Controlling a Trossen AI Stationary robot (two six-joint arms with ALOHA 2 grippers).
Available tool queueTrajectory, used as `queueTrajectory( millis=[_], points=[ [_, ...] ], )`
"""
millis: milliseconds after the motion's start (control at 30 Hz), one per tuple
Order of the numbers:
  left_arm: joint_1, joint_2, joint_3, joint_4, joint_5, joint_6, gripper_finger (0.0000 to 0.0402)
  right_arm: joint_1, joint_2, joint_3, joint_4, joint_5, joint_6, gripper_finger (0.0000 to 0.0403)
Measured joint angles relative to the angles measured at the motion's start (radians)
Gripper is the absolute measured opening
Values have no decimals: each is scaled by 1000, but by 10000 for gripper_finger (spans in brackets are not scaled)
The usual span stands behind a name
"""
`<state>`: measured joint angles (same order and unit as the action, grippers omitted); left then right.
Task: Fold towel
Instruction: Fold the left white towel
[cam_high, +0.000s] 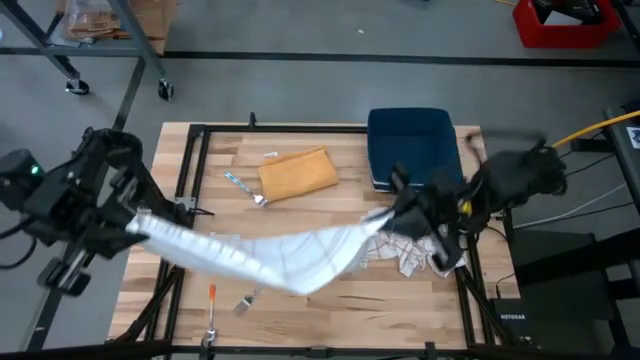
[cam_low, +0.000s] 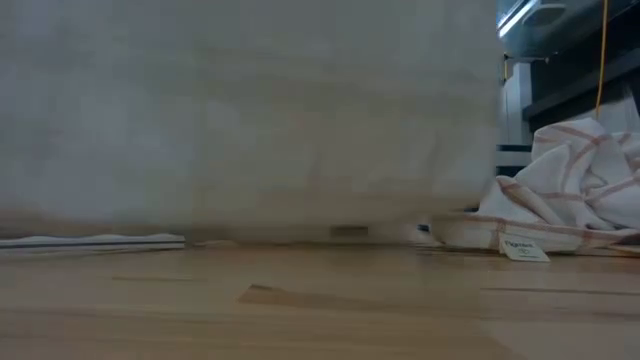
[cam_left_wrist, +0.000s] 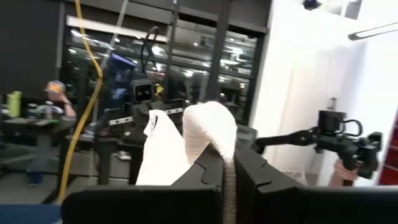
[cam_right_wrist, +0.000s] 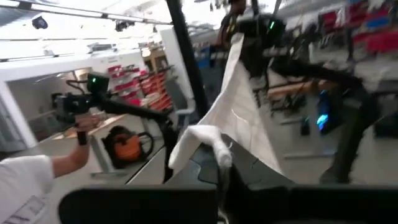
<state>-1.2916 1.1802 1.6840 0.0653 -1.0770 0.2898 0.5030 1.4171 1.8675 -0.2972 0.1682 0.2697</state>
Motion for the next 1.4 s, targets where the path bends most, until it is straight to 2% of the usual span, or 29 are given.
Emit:
queueTrajectory(
  millis=[200, 267, 333, 433, 467, 600, 767, 933, 1233, 1333, 1400],
  points=[
    [-57, 62, 0, -1, -6, -47, 0, 106, 57, -1, 61, 95, 15, 5],
    [-70, 84, 0, -2, -56, -35, 0, 134, 62, -1, 58, 157, 8, 5],
    [-79, 106, 0, -3, -178, -1, 0, 150, 63, -1, 28, 227, -13, 5],
    [-89, 135, 0, -7, -442, 62, 0, 152, 63, -1, -38, 338, -16, 5],
    [-89, 141, 0, -21, -483, 82, 0, 151, 63, -1, -65, 368, -15, 5],
    [-72, 142, -6, -105, -488, 84, 0, 119, 68, -1, -175, 446, -9, 5],
    [-25, 113, -24, -303, -494, -30, 0, 74, 75, -1, -302, 450, 19, 5],
    [10, 66, -40, -619, -494, -325, 0, 34, 76, -1, -443, 456, 21, 5],
    [18, -21, -41, -1372, -492, -1109, 0, -36, 101, -1, -729, 497, 69, 5],
    [18, -36, -41, -1590, -440, -1349, 0, -58, 125, -10, -801, 496, 90, 5],
    [21, -45, -51, -1632, -365, -1451, 0, -72, 137, -40, -815, 496, 96, 5]
  ],
)
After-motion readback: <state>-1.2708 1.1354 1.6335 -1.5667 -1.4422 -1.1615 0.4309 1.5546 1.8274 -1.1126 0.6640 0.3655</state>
